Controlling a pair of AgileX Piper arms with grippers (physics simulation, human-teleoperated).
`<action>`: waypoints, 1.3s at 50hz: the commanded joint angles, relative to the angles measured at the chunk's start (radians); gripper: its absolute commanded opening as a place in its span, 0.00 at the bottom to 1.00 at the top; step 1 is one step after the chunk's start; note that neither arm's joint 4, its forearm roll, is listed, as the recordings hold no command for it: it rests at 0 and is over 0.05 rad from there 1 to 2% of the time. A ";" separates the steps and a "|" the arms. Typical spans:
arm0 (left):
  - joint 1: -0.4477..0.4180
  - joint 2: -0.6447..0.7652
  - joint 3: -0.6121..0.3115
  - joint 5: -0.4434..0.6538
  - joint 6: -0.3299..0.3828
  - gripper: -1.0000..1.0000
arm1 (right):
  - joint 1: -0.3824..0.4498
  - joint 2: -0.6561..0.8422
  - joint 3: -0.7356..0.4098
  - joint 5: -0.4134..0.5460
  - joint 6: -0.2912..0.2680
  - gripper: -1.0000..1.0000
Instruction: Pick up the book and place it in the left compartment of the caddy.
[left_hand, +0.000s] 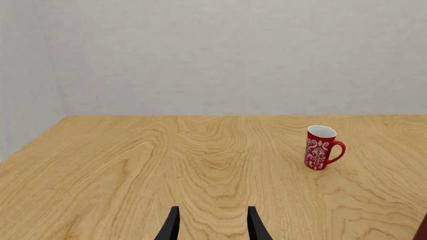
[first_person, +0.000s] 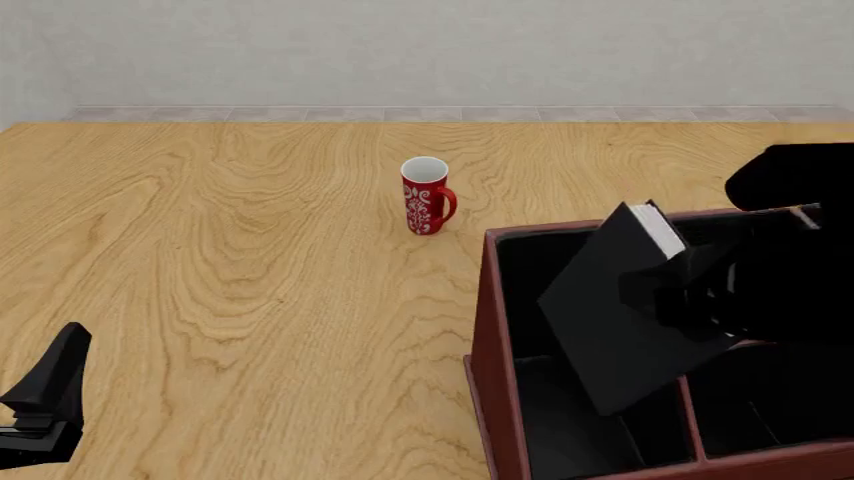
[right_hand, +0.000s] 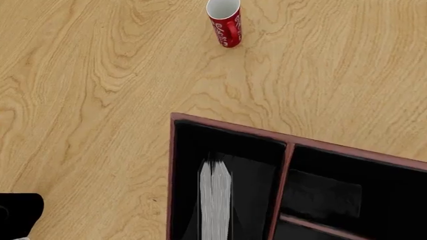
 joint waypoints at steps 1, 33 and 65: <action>0.000 -0.003 0.005 -0.001 -0.001 1.00 | 0.009 0.001 0.040 -0.039 0.032 0.00; 0.000 -0.003 0.005 -0.001 -0.001 1.00 | 0.021 0.014 0.119 -0.113 0.062 0.00; 0.000 -0.002 0.005 -0.001 -0.001 1.00 | 0.037 0.068 0.184 -0.211 0.078 0.00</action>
